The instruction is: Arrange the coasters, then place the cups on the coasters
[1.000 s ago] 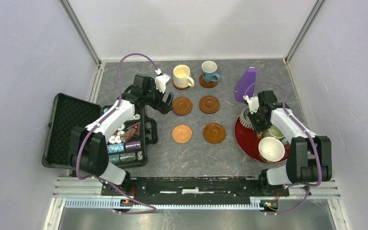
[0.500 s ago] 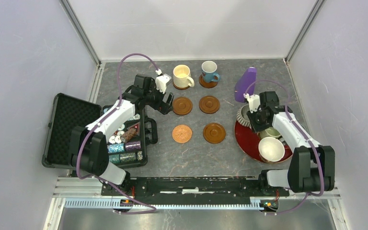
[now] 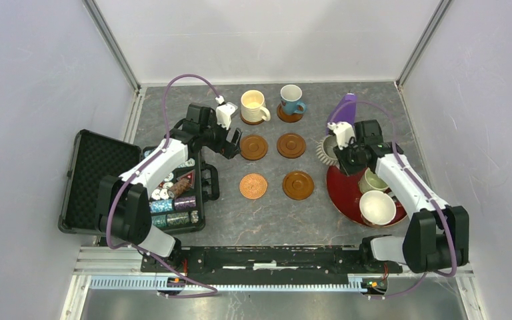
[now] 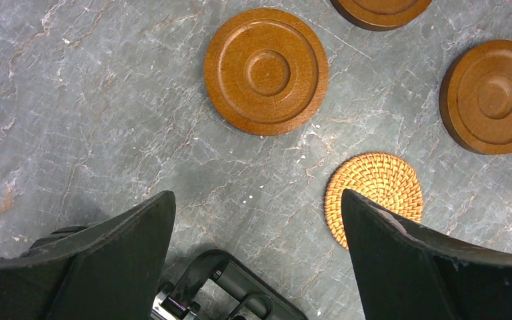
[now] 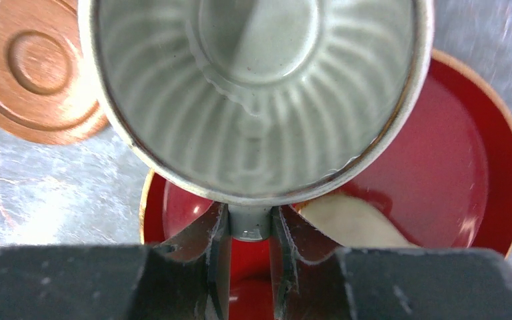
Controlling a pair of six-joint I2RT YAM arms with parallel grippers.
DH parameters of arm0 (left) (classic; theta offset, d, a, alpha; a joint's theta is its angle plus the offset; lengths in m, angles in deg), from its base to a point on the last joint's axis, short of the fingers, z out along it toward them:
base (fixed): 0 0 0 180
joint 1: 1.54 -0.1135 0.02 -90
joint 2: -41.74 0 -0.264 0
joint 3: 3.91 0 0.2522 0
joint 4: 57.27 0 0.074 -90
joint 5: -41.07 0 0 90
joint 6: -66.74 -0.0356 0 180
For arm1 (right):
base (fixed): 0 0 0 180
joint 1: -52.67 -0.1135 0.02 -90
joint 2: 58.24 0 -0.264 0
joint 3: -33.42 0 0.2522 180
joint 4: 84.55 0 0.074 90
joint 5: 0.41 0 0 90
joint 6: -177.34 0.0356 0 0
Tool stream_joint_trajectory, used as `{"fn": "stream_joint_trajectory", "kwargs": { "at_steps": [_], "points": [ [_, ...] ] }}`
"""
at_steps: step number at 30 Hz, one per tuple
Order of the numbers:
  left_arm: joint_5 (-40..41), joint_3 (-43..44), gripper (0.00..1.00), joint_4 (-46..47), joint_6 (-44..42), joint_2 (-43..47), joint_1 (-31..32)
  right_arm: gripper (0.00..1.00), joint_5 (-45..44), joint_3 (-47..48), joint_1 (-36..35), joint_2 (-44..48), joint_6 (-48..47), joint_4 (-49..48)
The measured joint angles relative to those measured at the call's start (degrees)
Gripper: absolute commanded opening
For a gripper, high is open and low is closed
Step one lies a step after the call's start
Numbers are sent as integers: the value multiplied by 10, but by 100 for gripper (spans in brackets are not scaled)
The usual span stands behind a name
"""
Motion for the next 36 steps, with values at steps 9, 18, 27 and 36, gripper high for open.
{"fn": "stream_joint_trajectory", "kwargs": {
  "at_steps": [9, 18, 27, 36],
  "points": [
    [15, 13, 100, -3, 29, 0, -6, 0, -11, 167, -120, -120, -17, 5],
    [28, 26, 100, -21, 47, 7, -58, 0, -40, 336, -238, -284, 22, 14],
    [31, 26, 100, -39, 60, 43, -98, 0, -51, 438, -318, -396, 60, 16],
    [29, 20, 100, -46, 61, 46, -102, 5, -64, 470, -326, -451, 86, 16]
  ]
}}
